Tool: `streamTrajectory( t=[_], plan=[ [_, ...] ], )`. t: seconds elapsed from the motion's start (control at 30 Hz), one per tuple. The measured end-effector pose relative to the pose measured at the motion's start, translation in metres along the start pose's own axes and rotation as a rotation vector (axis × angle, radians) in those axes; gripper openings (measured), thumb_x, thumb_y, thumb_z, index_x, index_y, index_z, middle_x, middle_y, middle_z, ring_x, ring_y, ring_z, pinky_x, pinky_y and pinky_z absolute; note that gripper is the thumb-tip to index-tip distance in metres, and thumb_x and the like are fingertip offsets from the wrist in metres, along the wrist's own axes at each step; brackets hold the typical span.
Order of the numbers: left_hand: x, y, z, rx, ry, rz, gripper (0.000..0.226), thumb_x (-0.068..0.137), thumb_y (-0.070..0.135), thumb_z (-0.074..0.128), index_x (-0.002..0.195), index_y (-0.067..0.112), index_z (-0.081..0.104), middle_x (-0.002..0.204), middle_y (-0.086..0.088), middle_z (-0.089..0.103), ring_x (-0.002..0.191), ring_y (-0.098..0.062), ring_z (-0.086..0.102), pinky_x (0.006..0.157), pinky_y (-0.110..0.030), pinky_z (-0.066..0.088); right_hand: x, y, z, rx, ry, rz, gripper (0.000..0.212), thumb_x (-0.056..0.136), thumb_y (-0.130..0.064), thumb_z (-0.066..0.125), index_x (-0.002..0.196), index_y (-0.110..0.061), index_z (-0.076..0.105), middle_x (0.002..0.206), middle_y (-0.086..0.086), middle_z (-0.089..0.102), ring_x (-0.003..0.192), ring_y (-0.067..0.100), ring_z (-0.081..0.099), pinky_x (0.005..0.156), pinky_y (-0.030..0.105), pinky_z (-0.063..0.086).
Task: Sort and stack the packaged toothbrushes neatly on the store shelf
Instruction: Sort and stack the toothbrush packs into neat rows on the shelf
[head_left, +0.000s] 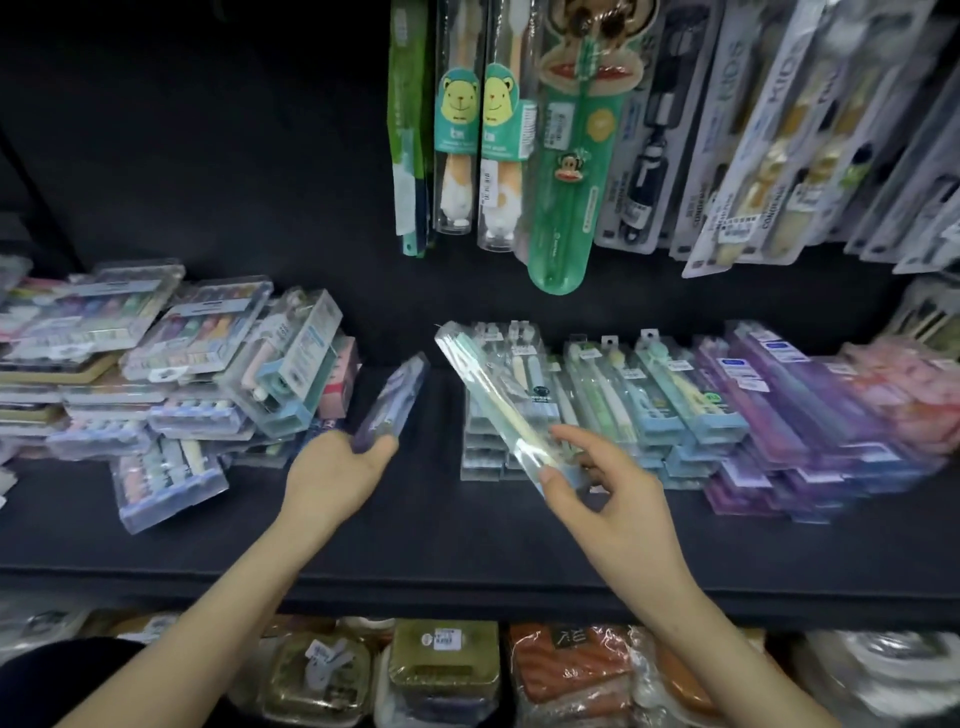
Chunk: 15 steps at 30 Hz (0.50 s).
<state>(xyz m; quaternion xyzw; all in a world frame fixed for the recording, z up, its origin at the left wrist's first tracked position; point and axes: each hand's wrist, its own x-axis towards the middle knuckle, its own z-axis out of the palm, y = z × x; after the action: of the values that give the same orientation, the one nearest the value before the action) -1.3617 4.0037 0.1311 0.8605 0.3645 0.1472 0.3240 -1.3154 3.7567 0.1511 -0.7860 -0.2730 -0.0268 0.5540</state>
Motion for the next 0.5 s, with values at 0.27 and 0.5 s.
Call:
streamTrajectory(
  t=[0.27,0.5],
  plan=[
    [-0.016,0.041,-0.018,-0.073,0.164,0.389,0.033,0.078,0.029,0.069,0.063,0.007,0.05,0.058,-0.005,0.049,0.052,-0.012,0.045,0.046,-0.024,0.029,0.013,0.022,-0.043,-0.439,0.276,-0.062,0.03,0.086,-0.013,0.068,0.116,-0.008,0.067,0.118,0.001,0.065,0.108,0.01,0.058,0.092,0.015,0.042],
    [-0.011,0.073,0.004,-0.061,0.094,0.486,0.024,0.078,0.03,0.071,0.074,0.011,0.057,0.072,0.003,0.05,0.065,-0.003,0.046,0.051,-0.014,0.03,0.064,0.053,-0.066,-0.784,0.234,0.077,0.035,0.088,-0.015,0.062,0.119,0.001,0.065,0.122,0.021,0.062,0.114,0.034,0.056,0.096,0.037,0.042]
  ],
)
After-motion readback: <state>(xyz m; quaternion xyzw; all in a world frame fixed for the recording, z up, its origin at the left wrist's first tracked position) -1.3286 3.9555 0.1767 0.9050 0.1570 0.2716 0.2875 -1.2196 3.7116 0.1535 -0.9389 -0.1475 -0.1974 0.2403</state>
